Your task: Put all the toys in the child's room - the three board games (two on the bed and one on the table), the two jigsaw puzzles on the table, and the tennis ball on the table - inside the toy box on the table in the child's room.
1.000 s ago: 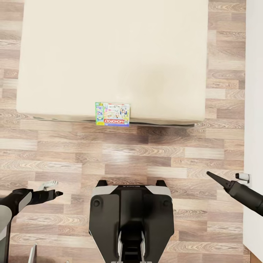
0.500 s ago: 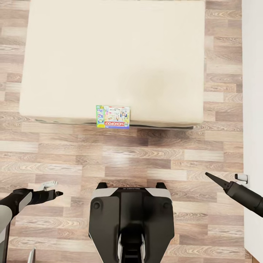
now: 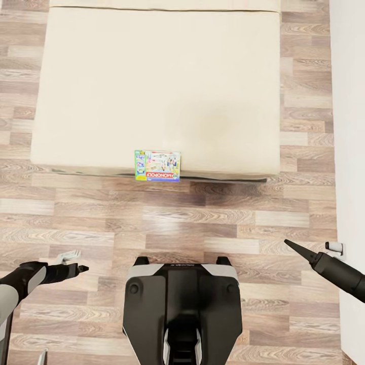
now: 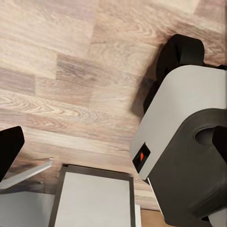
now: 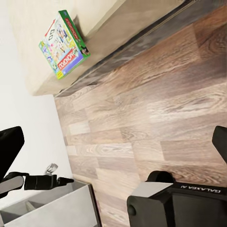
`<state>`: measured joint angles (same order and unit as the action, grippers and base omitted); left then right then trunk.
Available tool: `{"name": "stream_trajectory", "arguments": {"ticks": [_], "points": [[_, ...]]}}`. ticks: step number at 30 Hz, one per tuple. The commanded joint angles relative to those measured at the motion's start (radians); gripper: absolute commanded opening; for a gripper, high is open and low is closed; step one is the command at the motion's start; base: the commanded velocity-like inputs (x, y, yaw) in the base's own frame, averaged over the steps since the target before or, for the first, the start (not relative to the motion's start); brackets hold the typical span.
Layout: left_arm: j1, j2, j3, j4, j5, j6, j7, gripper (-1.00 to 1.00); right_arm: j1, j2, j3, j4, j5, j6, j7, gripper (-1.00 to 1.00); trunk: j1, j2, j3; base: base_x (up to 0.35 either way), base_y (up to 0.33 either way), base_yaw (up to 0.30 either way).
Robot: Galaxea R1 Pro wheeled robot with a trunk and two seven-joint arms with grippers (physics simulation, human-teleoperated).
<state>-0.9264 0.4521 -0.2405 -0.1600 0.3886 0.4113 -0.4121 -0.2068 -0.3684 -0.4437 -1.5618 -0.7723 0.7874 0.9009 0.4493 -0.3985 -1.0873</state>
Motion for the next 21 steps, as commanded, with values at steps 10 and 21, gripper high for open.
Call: {"name": "stream_trajectory", "arguments": {"ticks": [10, 21], "points": [[0.0, -0.006, -0.008, -0.002, 0.01, 0.006, 0.004, 1.0, 0.0, 0.0, -0.002, 0.001, 0.0, 0.004, 0.0, 1.0, 0.001, -0.001, 0.016, 0.0, 0.0, 0.0], [0.0, -0.021, -0.009, -0.001, 0.009, 0.006, 0.009, 1.0, 0.0, 0.033, -0.003, 0.003, 0.072, 0.003, 0.001, 1.0, 0.001, -0.001, 0.034, 0.0, 0.0, 0.0]]}}
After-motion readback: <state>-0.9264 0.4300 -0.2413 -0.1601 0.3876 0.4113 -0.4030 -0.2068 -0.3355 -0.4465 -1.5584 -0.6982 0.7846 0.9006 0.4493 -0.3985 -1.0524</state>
